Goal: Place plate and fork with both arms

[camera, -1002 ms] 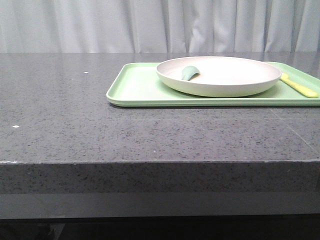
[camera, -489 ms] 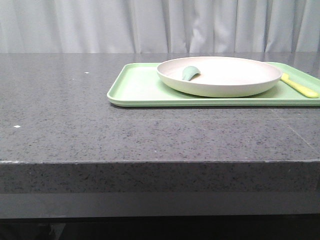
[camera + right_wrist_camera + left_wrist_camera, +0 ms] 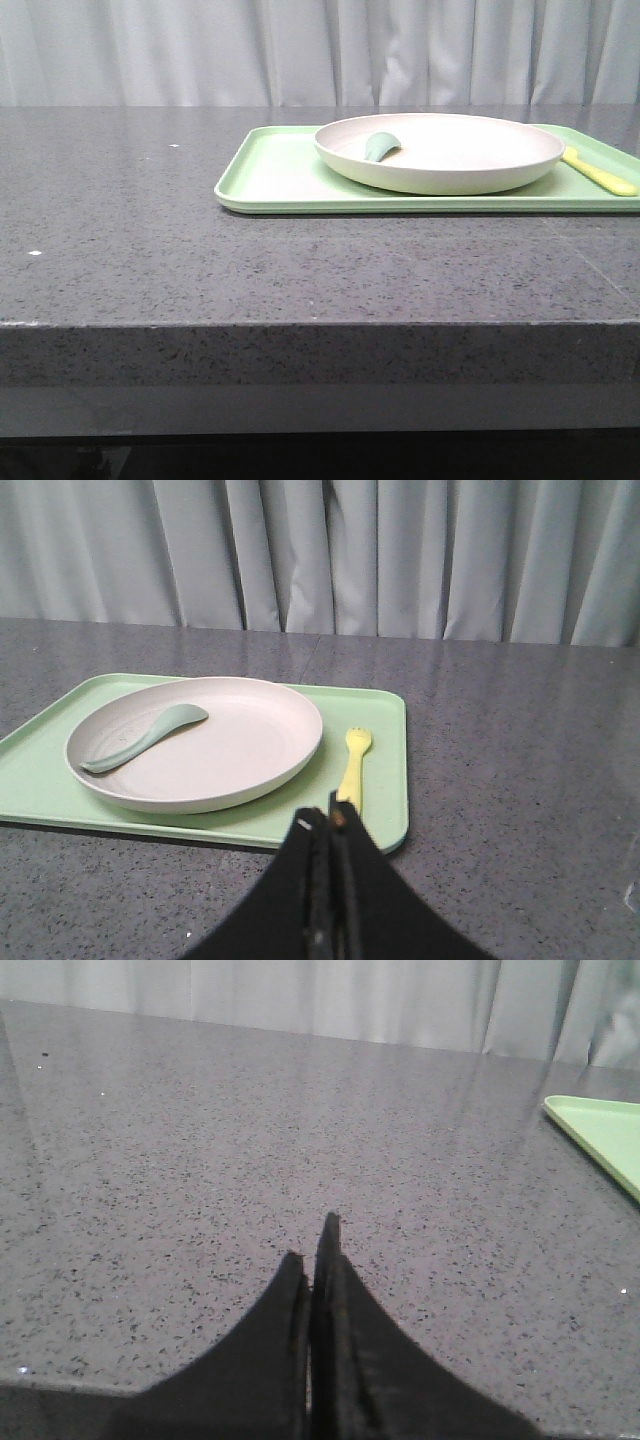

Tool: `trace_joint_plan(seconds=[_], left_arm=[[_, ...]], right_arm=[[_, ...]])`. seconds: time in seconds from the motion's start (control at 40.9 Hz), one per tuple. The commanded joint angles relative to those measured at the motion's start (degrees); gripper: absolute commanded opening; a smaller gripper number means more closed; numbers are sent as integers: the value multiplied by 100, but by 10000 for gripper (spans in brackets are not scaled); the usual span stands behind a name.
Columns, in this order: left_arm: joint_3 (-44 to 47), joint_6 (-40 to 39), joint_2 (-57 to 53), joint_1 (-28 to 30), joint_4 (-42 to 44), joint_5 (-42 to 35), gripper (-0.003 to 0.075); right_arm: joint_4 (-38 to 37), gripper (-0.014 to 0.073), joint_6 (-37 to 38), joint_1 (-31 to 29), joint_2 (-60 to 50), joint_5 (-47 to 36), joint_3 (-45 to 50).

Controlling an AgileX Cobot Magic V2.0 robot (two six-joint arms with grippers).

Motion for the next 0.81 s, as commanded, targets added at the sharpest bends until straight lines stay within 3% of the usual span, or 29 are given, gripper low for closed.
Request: trace_joint_plan(seconds=[0.0, 0.782], left_arm=[[129, 3, -132, 12, -16, -953, -18], [196, 3, -132, 12, -16, -912, -18]], right_arm=[[-38, -67, -66, -1, 58, -474, -160], [-38, -67, -66, -1, 58, -474, -160]])
